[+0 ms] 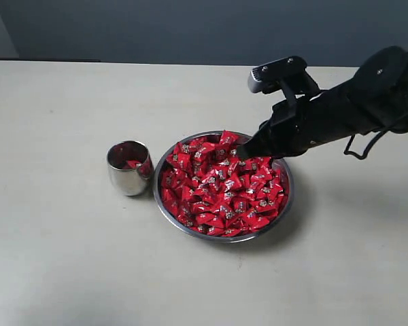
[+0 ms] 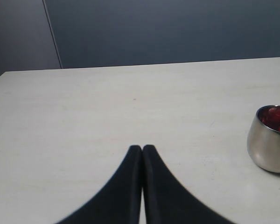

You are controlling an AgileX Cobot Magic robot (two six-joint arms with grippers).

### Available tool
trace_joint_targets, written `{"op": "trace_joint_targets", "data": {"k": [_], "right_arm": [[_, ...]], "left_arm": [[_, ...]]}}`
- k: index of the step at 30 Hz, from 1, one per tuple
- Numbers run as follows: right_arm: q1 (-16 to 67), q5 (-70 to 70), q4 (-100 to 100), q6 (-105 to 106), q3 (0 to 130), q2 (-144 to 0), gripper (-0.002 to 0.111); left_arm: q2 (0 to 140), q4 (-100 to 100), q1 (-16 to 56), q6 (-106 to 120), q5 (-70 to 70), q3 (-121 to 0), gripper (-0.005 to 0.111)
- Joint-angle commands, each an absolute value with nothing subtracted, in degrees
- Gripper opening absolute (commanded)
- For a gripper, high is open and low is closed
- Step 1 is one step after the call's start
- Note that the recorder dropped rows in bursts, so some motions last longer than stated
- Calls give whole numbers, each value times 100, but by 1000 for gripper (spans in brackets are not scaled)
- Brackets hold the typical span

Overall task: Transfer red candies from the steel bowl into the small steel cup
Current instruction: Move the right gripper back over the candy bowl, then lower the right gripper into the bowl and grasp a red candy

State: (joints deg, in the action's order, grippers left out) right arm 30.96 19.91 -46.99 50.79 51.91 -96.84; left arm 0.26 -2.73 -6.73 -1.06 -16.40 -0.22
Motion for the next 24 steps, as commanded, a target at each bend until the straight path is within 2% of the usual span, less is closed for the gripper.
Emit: {"op": "trace_joint_targets", "data": {"k": [1, 8, 21, 24], "right_arm": [[3065, 1920, -4838, 5168, 5177, -9861, -1], [3077, 1758, -5131, 5168, 5201, -10205, -1], [3077, 2734, -5210, 5037, 6146, -10800, 0], [3077, 2795, -5197, 5027, 6234, -10896, 11]], "left_arm": [[0, -261, -677, -113, -1631, 0, 0], [0, -261, -677, -113, -1631, 0, 0], [0, -261, -677, -113, -1631, 0, 0], [0, -261, -677, -113, -1631, 0, 0]]}}
